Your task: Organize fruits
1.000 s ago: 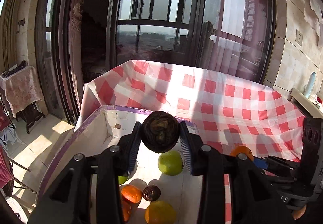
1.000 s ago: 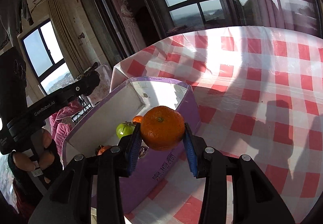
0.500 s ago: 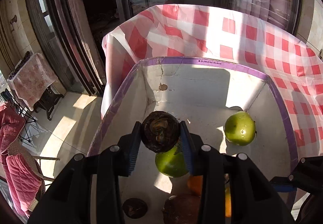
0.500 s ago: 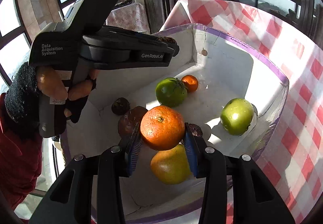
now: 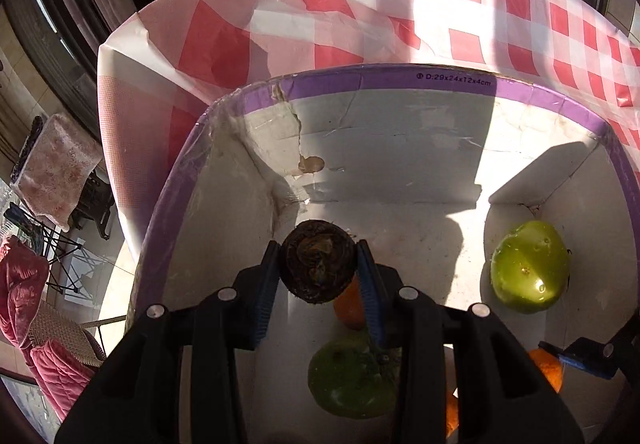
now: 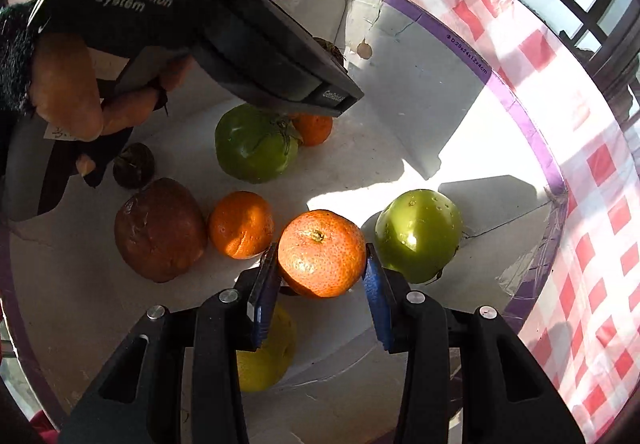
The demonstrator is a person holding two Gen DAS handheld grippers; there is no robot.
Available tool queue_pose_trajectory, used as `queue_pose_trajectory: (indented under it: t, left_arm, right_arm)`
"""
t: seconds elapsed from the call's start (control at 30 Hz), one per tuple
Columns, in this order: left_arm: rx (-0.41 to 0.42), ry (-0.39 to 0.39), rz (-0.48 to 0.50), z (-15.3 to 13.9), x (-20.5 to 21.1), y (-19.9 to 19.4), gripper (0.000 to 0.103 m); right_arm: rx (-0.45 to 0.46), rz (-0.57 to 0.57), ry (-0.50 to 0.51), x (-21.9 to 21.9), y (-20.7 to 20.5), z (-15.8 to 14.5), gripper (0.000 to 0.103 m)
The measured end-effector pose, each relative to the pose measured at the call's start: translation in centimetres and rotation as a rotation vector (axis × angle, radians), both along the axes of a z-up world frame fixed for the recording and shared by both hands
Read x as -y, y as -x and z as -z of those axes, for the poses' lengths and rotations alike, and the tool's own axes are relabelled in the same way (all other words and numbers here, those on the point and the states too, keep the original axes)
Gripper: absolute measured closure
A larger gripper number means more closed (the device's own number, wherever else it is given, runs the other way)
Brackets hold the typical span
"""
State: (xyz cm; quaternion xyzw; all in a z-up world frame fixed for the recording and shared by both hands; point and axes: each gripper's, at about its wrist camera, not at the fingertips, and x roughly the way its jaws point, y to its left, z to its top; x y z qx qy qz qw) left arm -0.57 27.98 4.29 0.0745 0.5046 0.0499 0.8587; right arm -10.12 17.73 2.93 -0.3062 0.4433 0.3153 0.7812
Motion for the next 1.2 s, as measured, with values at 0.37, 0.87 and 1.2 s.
queue_pose_trajectory:
  t: [0.37, 0.87, 1.2]
  left_arm:
    - [0.003, -0.044, 0.029, 1.7, 0.6, -0.1, 0.064]
    - [0.087, -0.044, 0.047, 0.4, 1.2, 0.5, 0.046]
    - [0.131, 0.039, -0.068, -3.5, 0.0, 2.1, 0.002]
  right_arm:
    - [0.029, 0.0, 0.046, -0.6, -0.1, 0.7, 0.062]
    - [0.024, 0.015, 0.003, -0.5, 0.2, 0.1, 0.055]
    - [0.006, -0.001, -0.017, -0.6, 1.3, -1.1, 0.017]
